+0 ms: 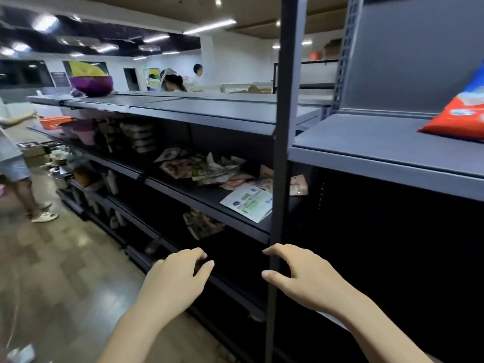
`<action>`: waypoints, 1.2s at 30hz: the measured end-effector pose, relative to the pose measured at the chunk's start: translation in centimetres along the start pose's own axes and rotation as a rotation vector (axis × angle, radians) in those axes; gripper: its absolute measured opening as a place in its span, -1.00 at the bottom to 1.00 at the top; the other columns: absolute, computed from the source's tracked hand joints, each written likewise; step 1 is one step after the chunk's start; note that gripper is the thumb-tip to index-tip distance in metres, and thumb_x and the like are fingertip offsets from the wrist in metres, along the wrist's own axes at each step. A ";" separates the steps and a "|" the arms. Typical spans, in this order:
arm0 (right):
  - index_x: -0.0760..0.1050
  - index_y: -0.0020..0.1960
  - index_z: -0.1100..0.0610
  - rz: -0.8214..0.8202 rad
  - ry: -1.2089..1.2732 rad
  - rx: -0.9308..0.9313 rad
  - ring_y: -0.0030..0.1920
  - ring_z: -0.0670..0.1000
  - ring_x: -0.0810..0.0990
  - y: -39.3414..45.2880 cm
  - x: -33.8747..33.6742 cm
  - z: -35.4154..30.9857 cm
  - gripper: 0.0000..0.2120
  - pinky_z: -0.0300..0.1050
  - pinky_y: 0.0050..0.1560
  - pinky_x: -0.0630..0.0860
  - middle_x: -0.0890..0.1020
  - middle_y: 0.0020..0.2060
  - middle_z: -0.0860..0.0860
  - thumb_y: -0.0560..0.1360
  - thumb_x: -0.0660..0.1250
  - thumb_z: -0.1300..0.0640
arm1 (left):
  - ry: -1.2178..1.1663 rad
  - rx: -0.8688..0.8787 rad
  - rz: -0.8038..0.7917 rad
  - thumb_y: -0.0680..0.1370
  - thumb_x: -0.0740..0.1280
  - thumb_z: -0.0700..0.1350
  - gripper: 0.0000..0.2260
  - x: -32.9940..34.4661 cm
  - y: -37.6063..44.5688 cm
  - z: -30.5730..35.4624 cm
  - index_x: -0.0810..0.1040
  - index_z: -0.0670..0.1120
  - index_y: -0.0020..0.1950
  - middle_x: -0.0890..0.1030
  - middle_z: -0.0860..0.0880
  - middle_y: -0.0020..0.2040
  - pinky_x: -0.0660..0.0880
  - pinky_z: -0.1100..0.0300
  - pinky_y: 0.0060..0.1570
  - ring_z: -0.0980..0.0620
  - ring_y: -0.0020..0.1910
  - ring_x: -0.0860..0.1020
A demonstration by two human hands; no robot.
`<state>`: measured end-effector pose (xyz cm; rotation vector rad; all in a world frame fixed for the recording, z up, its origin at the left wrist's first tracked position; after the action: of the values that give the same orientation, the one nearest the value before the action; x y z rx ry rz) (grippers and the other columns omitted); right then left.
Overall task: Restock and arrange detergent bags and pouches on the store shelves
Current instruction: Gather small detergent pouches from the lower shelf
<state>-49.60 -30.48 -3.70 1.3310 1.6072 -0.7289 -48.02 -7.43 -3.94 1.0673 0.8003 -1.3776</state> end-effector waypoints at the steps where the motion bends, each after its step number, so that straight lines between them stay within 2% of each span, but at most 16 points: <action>1: 0.31 0.36 -0.18 -0.001 0.006 -0.003 0.31 -0.16 0.39 1.6 0.7 -0.2 -0.56 -0.20 0.19 0.35 0.43 0.30 -0.26 0.51 0.19 -0.24 | 0.002 0.001 0.013 0.57 0.12 0.21 -0.70 -0.1 1.3 -1.0 0.47 0.16 0.21 0.57 0.21 -0.03 0.48 0.15 0.06 0.15 -0.01 0.55; 6: 0.31 0.35 -0.18 -0.012 0.036 0.025 0.31 -0.18 0.40 10.1 3.2 -0.7 -0.56 -0.22 0.19 0.36 0.42 0.31 -0.26 0.50 0.20 -0.23 | 0.037 0.012 0.067 0.58 0.10 0.19 -0.70 -0.9 8.9 -5.1 0.48 0.14 0.20 0.56 0.19 -0.04 0.45 0.20 -0.04 0.17 -0.10 0.54; 13: 0.33 0.35 -0.13 -0.041 -0.007 0.115 0.30 -0.07 0.45 20.1 5.1 -0.2 -0.55 -0.08 0.18 0.42 0.45 0.33 -0.16 0.51 0.20 -0.23 | 0.085 0.021 0.056 0.60 0.10 0.16 -0.69 -2.0 18.0 -9.6 0.50 0.07 0.20 0.57 0.15 -0.07 0.49 0.17 -0.08 0.13 -0.18 0.55; 17: 0.35 0.35 -0.08 -0.035 0.024 0.183 0.30 -0.05 0.45 24.0 5.8 1.0 -0.55 -0.07 0.23 0.43 0.46 0.33 -0.11 0.50 0.23 -0.19 | 0.067 0.058 0.070 0.61 0.10 0.13 -0.67 -1.6 22.8 -10.9 0.47 0.04 0.27 0.56 0.12 0.10 0.44 0.15 0.02 0.09 0.00 0.55; 21: 0.33 0.37 -0.12 -0.042 -0.031 0.335 0.30 0.00 0.44 27.2 6.7 2.8 -0.55 -0.07 0.18 0.44 0.43 0.34 -0.09 0.51 0.21 -0.19 | 0.063 0.125 0.052 0.61 0.10 0.14 -0.63 0.0 28.1 -11.7 0.43 0.01 0.33 0.52 0.07 0.13 0.43 0.12 0.02 0.05 0.03 0.55; 24: 0.37 0.34 -0.06 -0.019 -0.065 0.424 0.23 0.05 0.46 29.4 7.3 3.7 -0.56 -0.05 0.10 0.48 0.48 0.26 -0.03 0.50 0.21 -0.17 | 0.066 0.199 -0.010 0.61 0.11 0.15 -0.60 1.3 32.7 -12.0 0.39 0.00 0.37 0.48 0.04 0.22 0.44 0.05 0.09 0.01 0.10 0.53; 27: 0.39 0.31 -0.02 -0.039 -0.157 0.502 0.24 0.08 0.44 31.2 8.0 4.3 -0.55 -0.03 0.14 0.45 0.48 0.25 -0.01 0.45 0.29 -0.10 | 0.087 0.261 -0.134 0.60 0.13 0.13 -0.63 2.4 37.4 -12.3 0.38 -0.03 0.33 0.45 -0.03 0.22 0.47 0.01 0.07 -0.08 0.13 0.48; 29: 0.37 0.30 -0.06 -0.109 -0.219 0.568 0.27 0.10 0.39 32.1 8.8 4.8 -0.52 0.02 0.21 0.40 0.44 0.26 -0.03 0.40 0.34 -0.02 | 0.047 0.282 -0.188 0.59 0.17 0.08 -0.68 3.3 40.1 -12.5 0.38 -0.02 0.29 0.46 -0.06 0.17 0.47 0.01 0.05 -0.12 0.13 0.46; 31: 0.30 0.37 -0.09 -0.184 -0.216 0.633 0.31 0.14 0.32 32.8 9.5 5.2 -0.41 0.08 0.25 0.37 0.37 0.30 -0.05 0.37 0.37 0.03 | 0.018 0.327 -0.165 0.58 0.19 0.03 -0.70 4.3 42.3 -12.4 0.40 -0.02 0.29 0.48 -0.08 0.17 0.48 0.05 0.04 -0.14 0.16 0.46; 33: 0.20 0.44 -0.01 -0.212 -0.242 0.675 0.34 0.16 0.25 33.4 10.0 5.5 -0.32 0.13 0.25 0.37 0.28 0.37 -0.03 0.38 0.38 0.10 | 0.017 0.392 -0.102 0.60 0.17 0.04 -0.67 5.1 44.1 -12.1 0.40 0.00 0.34 0.47 -0.06 0.26 0.46 0.12 0.07 -0.11 0.23 0.45; 36: 0.11 0.48 0.07 -0.193 -0.308 0.707 0.43 0.19 0.14 33.9 10.4 6.2 -0.34 0.19 0.32 0.29 0.10 0.49 -0.04 0.44 0.26 0.24 | 0.073 0.434 -0.139 0.61 0.15 0.04 -0.62 6.7 46.6 -11.9 0.32 -0.01 0.42 0.36 -0.08 0.38 0.37 0.12 0.18 -0.12 0.35 0.33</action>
<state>-15.47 -22.95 -12.31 1.4483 1.2775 -1.6425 0.13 -3.82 -8.63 1.4226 0.6508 -1.6864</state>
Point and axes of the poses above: each hand's wrist, its own y-axis towards the middle knuckle, its own x-axis out of the palm, z = x × y, the point moved 4 cm from there along y, towards the middle knuckle
